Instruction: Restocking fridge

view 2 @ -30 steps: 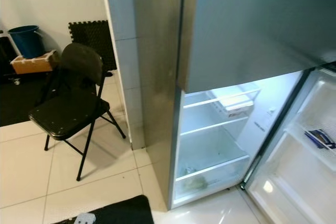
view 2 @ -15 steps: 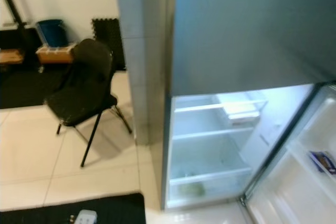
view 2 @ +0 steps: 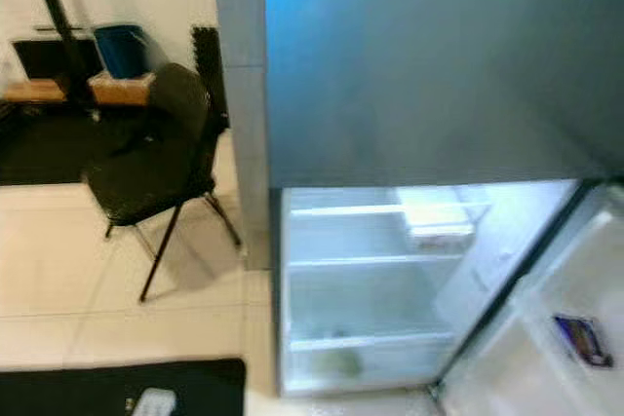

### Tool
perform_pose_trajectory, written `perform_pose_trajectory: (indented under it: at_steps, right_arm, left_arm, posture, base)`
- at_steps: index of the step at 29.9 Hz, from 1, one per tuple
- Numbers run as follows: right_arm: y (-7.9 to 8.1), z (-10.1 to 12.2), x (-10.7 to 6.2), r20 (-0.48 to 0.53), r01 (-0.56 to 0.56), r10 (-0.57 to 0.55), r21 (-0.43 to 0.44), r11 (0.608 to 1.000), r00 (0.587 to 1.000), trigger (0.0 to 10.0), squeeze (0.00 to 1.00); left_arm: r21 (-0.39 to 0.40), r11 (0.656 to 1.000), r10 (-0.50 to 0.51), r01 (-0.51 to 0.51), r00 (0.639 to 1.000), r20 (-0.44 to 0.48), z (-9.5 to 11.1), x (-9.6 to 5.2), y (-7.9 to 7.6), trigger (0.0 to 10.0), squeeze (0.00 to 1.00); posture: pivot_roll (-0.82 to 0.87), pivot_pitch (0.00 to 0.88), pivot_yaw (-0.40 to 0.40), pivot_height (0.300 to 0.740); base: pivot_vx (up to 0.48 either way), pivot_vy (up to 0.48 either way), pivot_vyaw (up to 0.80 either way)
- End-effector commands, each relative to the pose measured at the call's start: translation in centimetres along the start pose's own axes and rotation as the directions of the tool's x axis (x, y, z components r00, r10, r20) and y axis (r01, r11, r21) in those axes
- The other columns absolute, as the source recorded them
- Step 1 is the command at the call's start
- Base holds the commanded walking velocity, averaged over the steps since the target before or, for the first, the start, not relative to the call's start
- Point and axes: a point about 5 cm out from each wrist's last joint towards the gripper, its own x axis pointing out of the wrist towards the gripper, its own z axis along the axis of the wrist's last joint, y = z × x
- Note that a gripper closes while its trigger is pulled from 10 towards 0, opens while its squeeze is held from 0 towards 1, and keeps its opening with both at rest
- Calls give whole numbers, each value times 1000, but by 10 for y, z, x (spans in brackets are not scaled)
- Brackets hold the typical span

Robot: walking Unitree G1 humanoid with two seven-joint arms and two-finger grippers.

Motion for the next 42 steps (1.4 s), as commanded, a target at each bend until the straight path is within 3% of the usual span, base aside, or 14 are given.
perform_pose_trajectory:
  at_steps: [1, 7, 18, 25, 27, 29, 33, 37, 42]
  right_arm:
    - [-5, 3, 0, 11, 21, -21, -10, 1000, 1000, 10000, 0]
    - [-5, 4, 0, 16, 25, -25, -11, 1000, 1000, 10000, 0]
    - [-5, 19, 1, 106, -7, 6, 9, 1000, 994, 10000, 0]
    - [0, 43, 1, 227, -81, 80, -5, 997, 971, 10000, 0]
    - [-1, 53, 1, 260, -78, 88, -49, 996, 962, 10000, 0]
    - [-3, 59, 1, 277, -68, 83, -64, 996, 957, 10000, 0]
    - [-25, 80, -1, 312, 73, -20, -159, 985, 950, 10000, 0]
    - [-38, 85, -3, 313, 148, -86, -181, 972, 946, 10000, 0]
    - [-42, 90, -5, 338, 174, -103, -189, 966, 935, 10000, 0]
  left_arm:
    - [-3, 1000, -7, 7, 1000, -9, -3, 0, -2, 10000, 0]
    - [-5, 1000, -1, 1, 1000, -10, -4, 0, -2, 10000, 0]
    - [-18, 1000, 24, -24, 1000, -8, -4, 0, 0, 10000, 0]
    - [-31, 999, 21, -21, 1000, 0, -3, 0, -1, 10000, 0]
    - [-31, 999, 21, -21, 1000, -1, -3, 0, -1, 10000, 0]
    - [-30, 999, 20, -20, 1000, -1, -3, 0, -1, 10000, 0]
    - [-31, 999, 18, -18, 1000, 0, -3, 0, -2, 10000, 0]
    - [-32, 999, 17, -17, 1000, 0, -4, 0, -2, 10000, 0]
    - [-34, 999, 18, -18, 1000, 1, -4, 0, -2, 10000, 0]
  posture:
    - [-25, 0, -8, 740]
    - [-26, 0, -7, 740]
    - [-27, 0, -6, 740]
    - [-27, 0, -7, 740]
    - [-29, 0, -5, 740]
    - [-30, 0, -6, 740]
    - [-27, 0, -8, 740]
    - [-25, 0, -10, 740]
    - [-25, 0, -12, 740]
  base:
    - [0, -364, 0]
    - [0, -354, 0]
    - [0, 0, 0]
    - [0, 0, 0]
    - [0, 0, 0]
    - [0, 0, 0]
    - [0, 0, 0]
    - [0, 0, 0]
    - [0, 0, 0]
